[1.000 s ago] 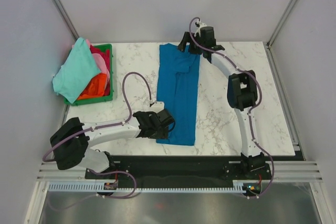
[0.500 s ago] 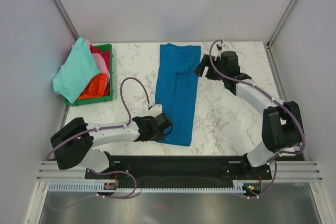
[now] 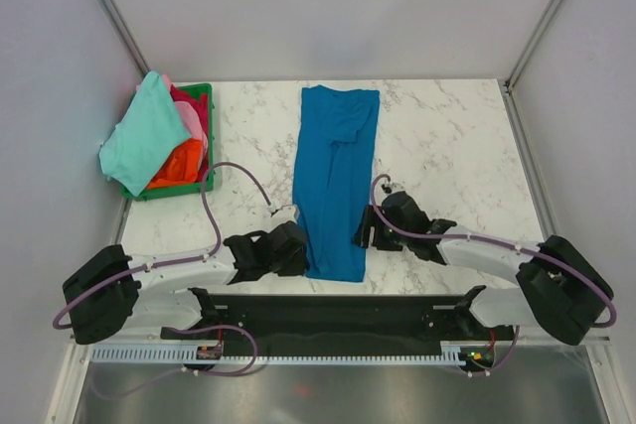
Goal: Fold and stack the t-shirts
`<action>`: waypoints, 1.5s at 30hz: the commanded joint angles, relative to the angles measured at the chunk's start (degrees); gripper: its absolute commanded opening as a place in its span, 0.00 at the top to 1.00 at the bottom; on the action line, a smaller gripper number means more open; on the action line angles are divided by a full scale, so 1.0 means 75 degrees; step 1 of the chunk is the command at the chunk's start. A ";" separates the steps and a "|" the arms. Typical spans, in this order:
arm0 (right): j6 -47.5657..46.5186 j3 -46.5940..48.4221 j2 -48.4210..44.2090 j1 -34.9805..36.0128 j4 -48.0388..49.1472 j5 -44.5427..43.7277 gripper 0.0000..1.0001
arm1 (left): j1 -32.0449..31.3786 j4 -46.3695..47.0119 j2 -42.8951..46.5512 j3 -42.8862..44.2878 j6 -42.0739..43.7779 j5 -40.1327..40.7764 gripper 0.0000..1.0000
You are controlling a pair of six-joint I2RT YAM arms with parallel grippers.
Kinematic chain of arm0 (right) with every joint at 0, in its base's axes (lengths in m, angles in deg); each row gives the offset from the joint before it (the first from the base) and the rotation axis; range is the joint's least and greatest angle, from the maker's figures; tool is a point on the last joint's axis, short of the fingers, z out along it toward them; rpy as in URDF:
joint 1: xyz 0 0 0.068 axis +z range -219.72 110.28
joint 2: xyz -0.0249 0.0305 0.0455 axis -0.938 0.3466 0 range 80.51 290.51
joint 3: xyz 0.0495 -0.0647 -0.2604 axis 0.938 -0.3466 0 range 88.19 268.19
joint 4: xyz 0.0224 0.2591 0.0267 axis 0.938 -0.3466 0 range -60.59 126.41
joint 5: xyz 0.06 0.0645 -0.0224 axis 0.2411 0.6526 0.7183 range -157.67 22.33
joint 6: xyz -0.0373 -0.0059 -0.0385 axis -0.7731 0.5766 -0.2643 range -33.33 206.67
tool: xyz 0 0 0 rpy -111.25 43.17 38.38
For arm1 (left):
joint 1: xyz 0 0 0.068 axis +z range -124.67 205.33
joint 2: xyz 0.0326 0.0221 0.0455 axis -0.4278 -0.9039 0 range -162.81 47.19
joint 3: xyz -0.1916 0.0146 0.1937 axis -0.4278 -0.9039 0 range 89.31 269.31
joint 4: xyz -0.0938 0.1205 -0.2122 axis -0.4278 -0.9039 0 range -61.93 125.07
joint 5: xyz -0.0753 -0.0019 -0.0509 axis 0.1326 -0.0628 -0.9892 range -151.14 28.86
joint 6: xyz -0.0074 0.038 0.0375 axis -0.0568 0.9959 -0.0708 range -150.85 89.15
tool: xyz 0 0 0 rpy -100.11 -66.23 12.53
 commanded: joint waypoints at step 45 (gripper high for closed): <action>0.2924 -0.1987 -0.1749 0.2739 -0.1485 -0.1991 1.00 | -0.0064 -0.0989 0.2265 -0.0998 -0.0680 -0.0142 0.39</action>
